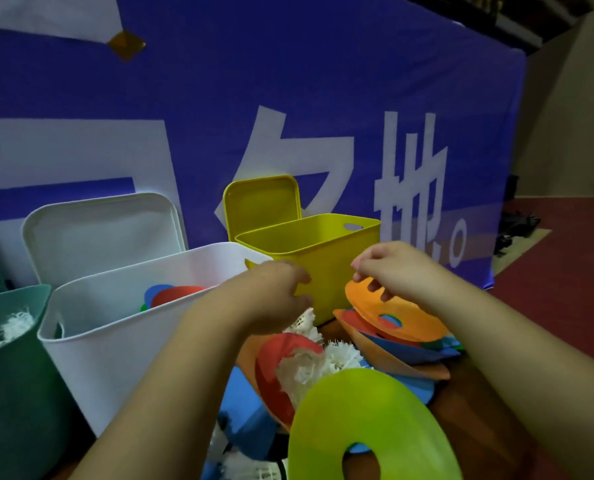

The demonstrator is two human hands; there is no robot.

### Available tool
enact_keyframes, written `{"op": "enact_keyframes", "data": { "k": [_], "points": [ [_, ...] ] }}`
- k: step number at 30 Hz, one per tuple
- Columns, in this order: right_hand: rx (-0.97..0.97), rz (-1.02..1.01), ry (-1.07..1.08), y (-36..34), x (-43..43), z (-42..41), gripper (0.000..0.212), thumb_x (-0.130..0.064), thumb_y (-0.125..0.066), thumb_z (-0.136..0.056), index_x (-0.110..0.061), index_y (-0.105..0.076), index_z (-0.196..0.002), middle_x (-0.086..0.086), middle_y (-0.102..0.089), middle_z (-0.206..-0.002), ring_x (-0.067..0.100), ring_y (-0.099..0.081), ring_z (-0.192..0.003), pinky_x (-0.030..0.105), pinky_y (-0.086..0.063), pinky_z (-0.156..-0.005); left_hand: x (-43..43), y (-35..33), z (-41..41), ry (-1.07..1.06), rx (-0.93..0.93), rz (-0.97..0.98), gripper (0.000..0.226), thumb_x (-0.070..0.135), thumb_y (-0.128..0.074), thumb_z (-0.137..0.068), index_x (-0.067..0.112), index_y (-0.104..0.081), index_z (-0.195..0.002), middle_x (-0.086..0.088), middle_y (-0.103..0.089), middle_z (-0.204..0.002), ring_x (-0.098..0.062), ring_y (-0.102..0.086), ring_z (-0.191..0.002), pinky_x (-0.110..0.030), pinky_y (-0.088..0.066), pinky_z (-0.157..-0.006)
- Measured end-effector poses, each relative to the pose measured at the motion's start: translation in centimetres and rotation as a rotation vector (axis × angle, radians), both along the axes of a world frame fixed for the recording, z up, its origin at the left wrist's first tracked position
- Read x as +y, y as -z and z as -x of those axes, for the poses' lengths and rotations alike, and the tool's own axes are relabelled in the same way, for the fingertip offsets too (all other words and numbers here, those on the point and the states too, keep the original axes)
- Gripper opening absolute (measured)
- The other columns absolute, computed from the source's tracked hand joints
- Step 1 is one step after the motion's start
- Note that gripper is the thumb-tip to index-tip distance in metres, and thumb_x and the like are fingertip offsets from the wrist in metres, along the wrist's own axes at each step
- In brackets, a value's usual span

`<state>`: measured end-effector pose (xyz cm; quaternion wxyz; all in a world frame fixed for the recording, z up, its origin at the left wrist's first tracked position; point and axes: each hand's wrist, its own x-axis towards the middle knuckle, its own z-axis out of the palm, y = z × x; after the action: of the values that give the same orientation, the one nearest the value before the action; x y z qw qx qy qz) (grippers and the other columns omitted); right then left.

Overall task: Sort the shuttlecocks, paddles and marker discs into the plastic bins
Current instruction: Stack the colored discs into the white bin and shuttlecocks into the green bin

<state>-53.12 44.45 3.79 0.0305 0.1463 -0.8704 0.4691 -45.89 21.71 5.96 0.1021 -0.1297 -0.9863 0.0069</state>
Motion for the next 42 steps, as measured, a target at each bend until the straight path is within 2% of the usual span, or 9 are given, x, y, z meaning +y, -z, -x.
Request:
{"op": "enact_keyframes", "data": {
  "k": [3,6,10,16,22,30,35,37,42],
  "points": [
    [0.062,-0.297,0.003,0.6,2.1,-2.7,0.015,-0.041,-0.07,-0.095,-0.03,-0.077,-0.102,-0.006,-0.077,-0.099,0.016,-0.072,-0.091,0.039,-0.06,-0.078,3.2,0.2,-1.5,0.055,-0.155,0.094,0.049,0.055,-0.054,-0.102,0.032,-0.056,-0.146,0.004,-0.061,-0.143,-0.022,-0.056,-0.132,-0.028,-0.043,-0.097],
    [0.14,-0.556,0.018,1.2,4.0,-4.7,0.023,-0.04,-0.071,-0.097,-0.03,-0.077,-0.117,-0.006,-0.075,-0.12,0.015,-0.068,-0.107,0.034,-0.055,-0.095,5.3,0.8,-1.9,0.096,-0.208,0.087,0.046,0.049,-0.056,-0.103,0.032,-0.056,-0.146,0.002,-0.061,-0.144,-0.022,-0.058,-0.13,-0.029,-0.044,-0.095],
    [0.125,-0.74,-0.05,1.9,6.3,-6.7,0.033,-0.026,-0.059,-0.104,-0.033,-0.072,-0.133,-0.005,-0.069,-0.136,0.016,-0.063,-0.115,0.025,-0.044,-0.09,6.5,2.2,-1.8,0.163,-0.138,-0.001,0.038,0.043,-0.069,-0.094,0.039,-0.066,-0.132,0.006,-0.069,-0.131,-0.02,-0.064,-0.116,-0.032,-0.052,-0.095],
    [0.17,-0.644,-0.048,4.2,7.9,-7.5,0.035,-0.018,-0.062,-0.099,-0.033,-0.074,-0.129,-0.008,-0.071,-0.129,0.008,-0.059,-0.098,0.01,-0.038,-0.067,6.6,4.0,-1.0,0.128,-0.002,-0.046,0.029,0.052,-0.064,-0.07,0.052,-0.072,-0.098,0.015,-0.071,-0.096,-0.013,-0.067,-0.09,-0.038,-0.06,-0.078],
    [0.306,-0.548,0.034,6.8,7.5,-7.0,0.015,-0.027,-0.069,-0.097,-0.035,-0.077,-0.106,-0.009,-0.07,-0.103,0.016,-0.065,-0.095,0.042,-0.058,-0.083,5.9,5.1,-1.2,0.209,0.042,-0.066,0.02,0.048,-0.081,-0.078,0.039,-0.076,-0.096,0.013,-0.063,-0.096,-0.012,-0.06,-0.093,-0.036,-0.056,-0.077],
    [0.465,-0.162,0.093,7.2,7.1,-6.5,0.017,-0.02,-0.077,-0.094,-0.036,-0.083,-0.097,-0.013,-0.067,-0.094,0.009,-0.062,-0.092,0.028,-0.048,-0.081,3.8,4.0,-0.8,0.25,0.309,-0.25,0.015,0.022,-0.078,-0.089,0.034,-0.069,-0.092,0.012,-0.06,-0.089,-0.018,-0.057,-0.087,-0.041,-0.053,-0.073],
    [0.427,-0.171,0.087,5.8,6.4,-6.9,0.018,-0.017,-0.069,-0.1,-0.03,-0.082,-0.101,-0.01,-0.07,-0.102,0.012,-0.061,-0.1,0.023,-0.044,-0.082,3.1,1.7,-2.6,0.241,0.357,-0.362,0.009,0.017,-0.074,-0.094,0.023,-0.071,-0.1,0.004,-0.066,-0.097,-0.021,-0.061,-0.092,-0.04,-0.051,-0.079],
    [0.426,-0.11,0.065,5.3,5.9,-7.1,0.019,-0.018,-0.068,-0.101,-0.033,-0.079,-0.101,-0.01,-0.07,-0.104,0.012,-0.062,-0.101,0.029,-0.047,-0.087,2.6,0.8,-3.2,0.21,0.346,-0.387,0.008,0.019,-0.071,-0.097,0.024,-0.071,-0.104,0.005,-0.066,-0.101,-0.018,-0.06,-0.095,-0.034,-0.05,-0.078],
    [0.47,-0.037,0.054,3.7,4.8,-7.3,0.018,-0.02,-0.064,-0.104,-0.036,-0.07,-0.097,-0.015,-0.069,-0.102,0.0,-0.06,-0.096,0.019,-0.045,-0.079,0.6,-1.1,-5.1,0.161,0.338,-0.522,0.007,0.025,-0.068,-0.1,0.032,-0.067,-0.101,0.009,-0.065,-0.098,-0.012,-0.059,-0.092,-0.02,-0.043,-0.073]
  ]
}}
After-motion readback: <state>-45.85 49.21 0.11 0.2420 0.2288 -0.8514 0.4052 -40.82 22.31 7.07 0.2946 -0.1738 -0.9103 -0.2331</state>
